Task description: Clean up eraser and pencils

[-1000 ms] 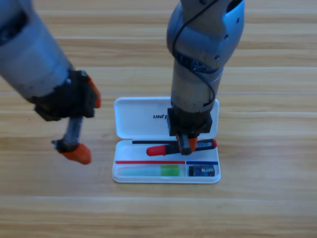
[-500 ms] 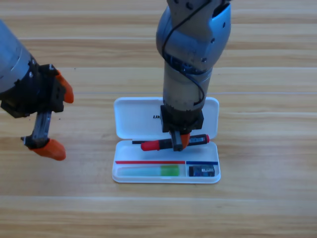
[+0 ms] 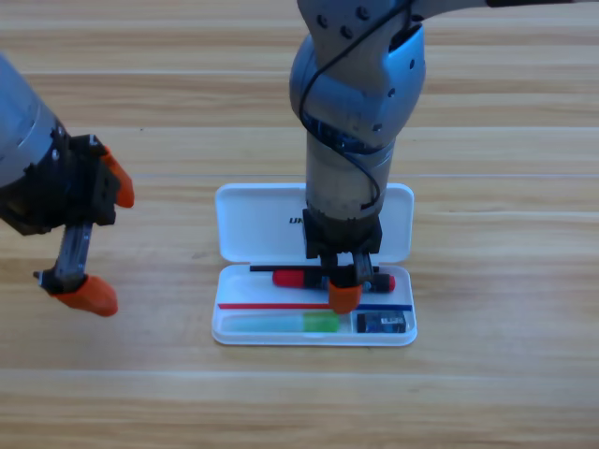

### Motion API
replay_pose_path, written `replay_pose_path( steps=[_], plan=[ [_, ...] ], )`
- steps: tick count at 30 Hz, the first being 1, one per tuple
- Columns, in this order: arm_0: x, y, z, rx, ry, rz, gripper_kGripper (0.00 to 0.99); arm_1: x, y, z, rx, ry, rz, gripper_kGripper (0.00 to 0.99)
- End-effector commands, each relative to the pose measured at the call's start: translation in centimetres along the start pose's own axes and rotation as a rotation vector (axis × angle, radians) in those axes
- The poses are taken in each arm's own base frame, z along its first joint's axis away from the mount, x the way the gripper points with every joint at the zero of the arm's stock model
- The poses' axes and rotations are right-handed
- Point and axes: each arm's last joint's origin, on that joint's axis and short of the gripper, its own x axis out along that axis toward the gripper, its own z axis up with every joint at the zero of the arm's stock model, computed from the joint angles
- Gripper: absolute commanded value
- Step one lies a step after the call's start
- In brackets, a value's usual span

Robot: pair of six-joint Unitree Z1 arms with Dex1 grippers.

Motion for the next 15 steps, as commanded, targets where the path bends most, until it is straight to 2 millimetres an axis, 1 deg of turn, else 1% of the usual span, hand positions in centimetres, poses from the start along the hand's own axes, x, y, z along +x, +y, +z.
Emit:
replay_pose_path(
  steps=[1, 2, 5, 7, 9, 10, 12, 14, 15],
  plan=[
    [1.0, 0.1, -0.4, -0.022, 0.019, -0.023, 0.990, -6.1, 1.7, -1.9, 0.009, -0.064, -0.014, 0.917],
    [1.0, 0.1, -0.4, -0.023, 0.015, -0.021, 0.990, -8.3, 2.4, -2.8, 0.012, -0.097, -0.008, 0.917],
    [1.0, 0.2, -0.2, -0.022, 0.006, -0.015, 0.990, -15.1, 5.6, -6.5, 0.027, -0.243, 0.016, 0.917],
    [1.0, 0.4, -0.2, -0.027, 0.002, -0.008, 0.990, -19.0, 8.1, -9.2, 0.034, -0.343, 0.028, 0.930],
    [0.9, 0.9, -0.4, -0.067, -0.001, 0.005, 0.990, -21.8, 10.5, -11.8, 0.030, -0.432, 0.044, 0.930],
    [0.9, 1.2, -0.5, -0.094, -0.003, 0.010, 0.990, -22.9, 11.3, -13.1, 0.047, -0.466, 0.047, 0.930],
    [0.6, 2.0, -0.9, -0.151, -0.017, 0.031, 0.990, -24.2, 12.3, -15.7, 0.094, -0.539, 0.072, 0.930],
    [0.7, 3.3, -1.6, -0.208, -0.046, 0.043, 0.990, -24.7, 13.1, -17.6, 0.139, -0.624, 0.116, 0.930],
    [0.8, 4.1, -2.2, -0.235, -0.070, 0.046, 0.986, -24.7, 13.4, -18.2, 0.155, -0.656, 0.112, 0.930]
  ],
)
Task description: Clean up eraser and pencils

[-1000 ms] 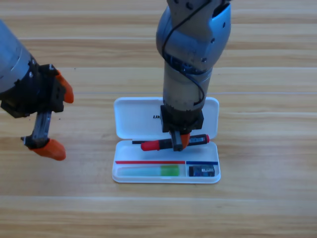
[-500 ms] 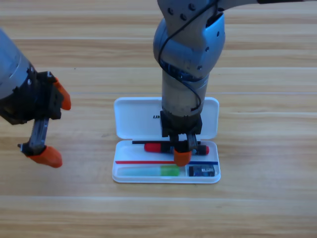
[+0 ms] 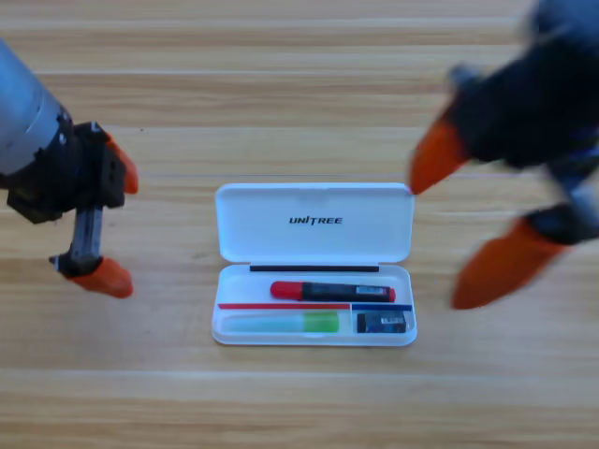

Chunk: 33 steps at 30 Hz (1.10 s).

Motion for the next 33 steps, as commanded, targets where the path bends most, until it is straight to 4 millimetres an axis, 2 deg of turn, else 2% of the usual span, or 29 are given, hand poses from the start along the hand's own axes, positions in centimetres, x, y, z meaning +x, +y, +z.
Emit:
replay_pose_path(
  steps=[1, 5, 11, 17, 21, 27, 33],
  plan=[
    [1.0, 4.3, -2.6, -0.187, -0.062, 0.019, 0.979, -5.7, 3.6, -5.0, 0.099, -0.224, -0.015, 0.930],
    [2.0, 8.3, -5.3, -0.291, -0.147, 0.036, 0.973, -5.1, 4.5, -6.6, 0.145, -0.296, -0.094, 0.931],
    [3.7, 13.3, -9.2, -0.377, -0.263, 0.056, 0.925, -5.3, 5.4, -6.7, 0.160, -0.365, -0.008, 0.931],
    [6.8, 16.2, -10.8, -0.383, -0.324, 0.035, 0.882, -4.9, 5.8, -6.3, 0.153, -0.375, 0.049, 0.931],
    [8.6, 17.0, -10.8, -0.372, -0.363, -0.011, 0.775, -4.7, 6.0, -6.2, 0.137, -0.376, 0.062, 0.931],
    [11.3, 17.5, -10.7, -0.335, -0.418, -0.073, 0.500, -4.5, 6.1, -6.4, 0.130, -0.368, 0.067, 0.931],
    [12.8, 16.6, -10.3, -0.287, -0.468, -0.062, 0.041, -4.4, 6.0, -6.3, 0.133, -0.365, 0.067, 0.931]
  ],
)
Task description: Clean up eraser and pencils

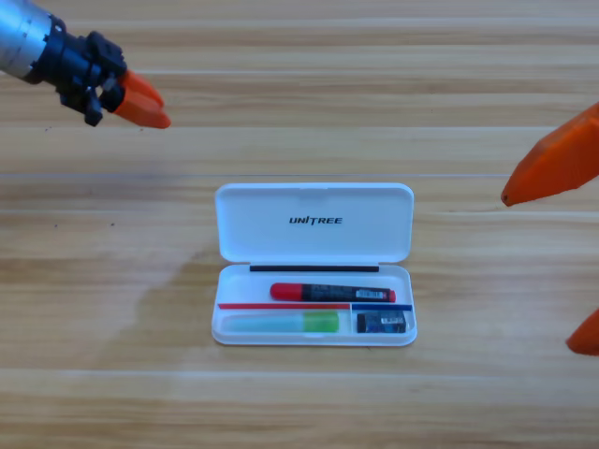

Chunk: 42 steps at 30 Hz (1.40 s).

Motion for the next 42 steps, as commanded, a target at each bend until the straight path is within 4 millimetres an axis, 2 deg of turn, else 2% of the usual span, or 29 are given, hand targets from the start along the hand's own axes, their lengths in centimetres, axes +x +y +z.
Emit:
replay_pose_path(
  steps=[1, 8, 21, 29, 42],
  plan=[
    [2.6, -0.8, -1.8, 0.012, -0.005, -0.043, 0.000, 0.3, 0.4, -0.4, -0.008, 0.000, 0.020, 0.931],
    [4.6, -2.5, -1.5, 0.053, 0.009, -0.069, 0.000, 0.7, 0.2, -0.5, -0.001, 0.010, 0.024, 0.931],
    [7.6, -5.6, 0.8, 0.109, 0.061, -0.109, 0.000, 0.4, 0.4, -0.5, -0.002, 0.004, 0.022, 0.931],
    [8.0, -7.1, 1.8, 0.130, 0.079, -0.114, 0.000, 0.3, 0.4, -0.4, -0.003, 0.000, 0.019, 0.931],
    [8.7, -7.3, 1.7, 0.126, 0.092, -0.124, 0.000, 0.2, 0.4, -0.3, 0.000, -0.004, 0.018, 0.931]
  ],
)
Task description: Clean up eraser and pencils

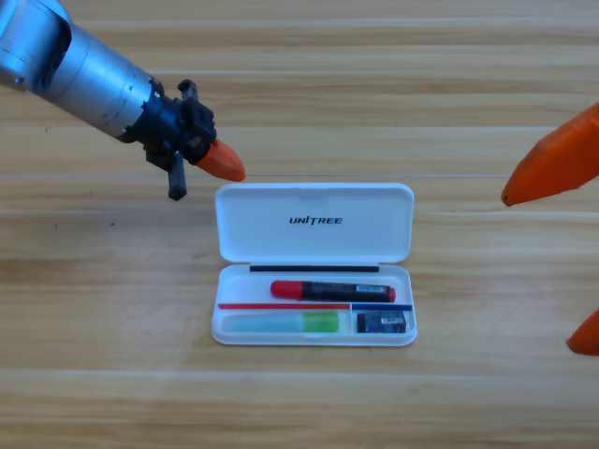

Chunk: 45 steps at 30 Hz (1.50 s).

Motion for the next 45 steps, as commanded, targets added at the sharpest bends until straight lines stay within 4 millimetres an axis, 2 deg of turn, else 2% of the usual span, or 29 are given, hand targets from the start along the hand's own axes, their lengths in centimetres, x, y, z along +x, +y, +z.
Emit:
replay_pose_path(
  steps=[1, 11, 25, 32, 45],
  plan=[
    [2.4, -0.7, -1.2, -0.020, 0.045, -0.048, 0.000, 0.2, 0.5, -0.3, 0.000, -0.005, 0.018, 0.931],
    [2.1, -1.3, -0.9, -0.011, 0.058, -0.072, 0.000, 0.2, 0.4, -0.2, 0.003, -0.005, 0.018, 0.931],
    [3.1, -4.4, 0.5, 0.030, 0.100, -0.175, 0.000, 0.2, 0.4, -0.2, 0.005, -0.005, 0.018, 0.931],
    [2.8, -5.5, 1.3, 0.053, 0.110, -0.189, 0.000, 0.2, 0.4, -0.2, 0.006, -0.006, 0.019, 0.931],
    [3.1, -7.4, 1.5, 0.084, 0.129, -0.223, 0.000, 0.3, 0.4, -0.2, 0.009, -0.006, 0.021, 0.931]
  ],
)
